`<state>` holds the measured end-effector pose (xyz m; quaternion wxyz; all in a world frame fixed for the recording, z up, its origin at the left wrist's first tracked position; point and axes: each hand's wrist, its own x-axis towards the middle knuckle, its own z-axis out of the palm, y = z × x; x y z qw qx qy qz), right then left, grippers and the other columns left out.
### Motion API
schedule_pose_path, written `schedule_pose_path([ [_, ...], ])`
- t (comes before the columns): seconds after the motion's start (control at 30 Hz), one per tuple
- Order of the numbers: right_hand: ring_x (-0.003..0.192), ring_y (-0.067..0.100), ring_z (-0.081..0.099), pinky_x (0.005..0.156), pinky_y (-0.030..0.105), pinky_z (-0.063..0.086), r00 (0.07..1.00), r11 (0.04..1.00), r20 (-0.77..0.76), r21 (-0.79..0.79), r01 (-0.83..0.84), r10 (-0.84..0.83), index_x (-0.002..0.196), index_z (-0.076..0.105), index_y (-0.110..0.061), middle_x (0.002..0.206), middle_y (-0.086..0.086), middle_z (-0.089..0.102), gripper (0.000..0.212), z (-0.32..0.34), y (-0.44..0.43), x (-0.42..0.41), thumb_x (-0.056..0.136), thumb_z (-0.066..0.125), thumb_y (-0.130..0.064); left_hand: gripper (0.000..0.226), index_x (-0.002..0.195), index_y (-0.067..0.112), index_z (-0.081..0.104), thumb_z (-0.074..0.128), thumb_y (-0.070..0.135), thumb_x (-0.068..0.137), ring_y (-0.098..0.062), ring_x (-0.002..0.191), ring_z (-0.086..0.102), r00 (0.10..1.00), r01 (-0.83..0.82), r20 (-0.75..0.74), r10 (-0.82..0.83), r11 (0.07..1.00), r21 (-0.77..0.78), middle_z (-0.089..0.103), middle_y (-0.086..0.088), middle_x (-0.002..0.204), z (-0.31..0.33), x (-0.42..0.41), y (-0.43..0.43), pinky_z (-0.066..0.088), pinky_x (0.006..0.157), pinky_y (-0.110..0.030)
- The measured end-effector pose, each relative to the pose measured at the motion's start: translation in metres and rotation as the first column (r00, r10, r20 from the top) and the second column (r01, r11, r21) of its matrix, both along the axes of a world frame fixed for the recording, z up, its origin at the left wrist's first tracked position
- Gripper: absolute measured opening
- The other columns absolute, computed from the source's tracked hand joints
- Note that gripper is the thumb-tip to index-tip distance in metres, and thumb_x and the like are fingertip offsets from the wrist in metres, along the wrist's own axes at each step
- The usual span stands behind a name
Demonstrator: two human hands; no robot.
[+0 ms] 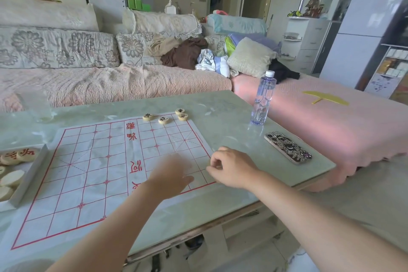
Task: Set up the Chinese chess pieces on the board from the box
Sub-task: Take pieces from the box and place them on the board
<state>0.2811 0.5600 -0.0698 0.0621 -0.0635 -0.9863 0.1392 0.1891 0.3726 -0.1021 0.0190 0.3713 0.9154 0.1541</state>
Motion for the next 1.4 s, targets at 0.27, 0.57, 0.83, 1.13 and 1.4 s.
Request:
schedule_pose_path([
  [0.27, 0.085, 0.012, 0.058, 0.071, 0.027, 0.044, 0.995, 0.983, -0.006, -0.15, -0.104, 0.104, 0.086, 0.062, -0.03, 0.088, -0.014, 0.064, 0.011, 0.019, -0.07, -0.046, 0.09, 0.058, -0.039, 0.029, 0.119, 0.03, 0.058, 0.056, 0.041, 0.092, -0.011, 0.092, 0.052, 0.991, -0.135, -0.002, 0.137, 0.98, 0.146, 0.055, 0.008, 0.107, 0.022, -0.019, -0.046, 0.049, 0.078, -0.029],
  [0.57, 0.096, 0.012, 0.059, 0.083, 0.033, 0.05, 0.96, 0.894, -0.017, -0.362, -0.265, 0.278, 0.118, 0.059, -0.03, 0.105, -0.012, 0.062, 0.025, 0.016, -0.188, -0.111, 0.093, 0.057, -0.031, 0.018, 0.108, 0.031, 0.062, 0.058, 0.035, 0.091, -0.013, 0.084, 0.058, 0.906, -0.41, -0.016, 0.423, 0.886, 0.217, 0.06, 0.008, 0.1, 0.038, -0.056, -0.183, 0.046, 0.07, -0.029],
  [0.83, 0.118, 0.02, 0.055, 0.099, 0.033, 0.045, 0.862, 0.827, -0.011, -0.277, -0.49, 0.507, 0.132, 0.059, -0.02, 0.128, 0.001, 0.06, 0.038, 0.015, -0.328, -0.174, 0.095, 0.051, -0.021, 0.032, 0.116, 0.028, 0.063, 0.05, 0.015, 0.089, -0.027, 0.114, 0.048, 0.734, -0.648, -0.092, 0.673, 0.735, 0.201, 0.057, -0.002, 0.121, 0.029, -0.081, -0.32, 0.043, 0.095, -0.041],
  [1.13, 0.123, 0.023, 0.054, 0.093, 0.034, 0.046, 0.823, 0.824, 0.041, -0.046, -0.565, 0.566, 0.131, 0.057, -0.036, 0.141, -0.006, 0.054, 0.047, 0.006, -0.424, -0.235, 0.093, 0.044, -0.012, 0.047, 0.137, 0.03, 0.045, 0.042, 0.018, 0.092, -0.028, 0.124, 0.035, 0.555, -0.823, -0.069, 0.829, 0.56, 0.099, 0.043, -0.003, 0.139, 0.011, -0.097, -0.409, 0.035, 0.101, -0.042],
  [1.4, 0.119, 0.028, 0.056, 0.088, 0.034, 0.046, 0.772, 0.726, 0.266, 0.266, -0.634, 0.577, 0.134, 0.058, -0.027, 0.133, 0.004, 0.054, 0.043, 0.005, -0.451, -0.289, 0.092, 0.058, -0.017, 0.05, 0.13, 0.035, 0.052, 0.042, 0.017, 0.085, -0.026, 0.116, 0.046, 0.597, -0.793, -0.047, 0.801, 0.598, 0.114, 0.056, 0.002, 0.13, 0.007, -0.117, -0.428, 0.042, 0.089, -0.036],
])
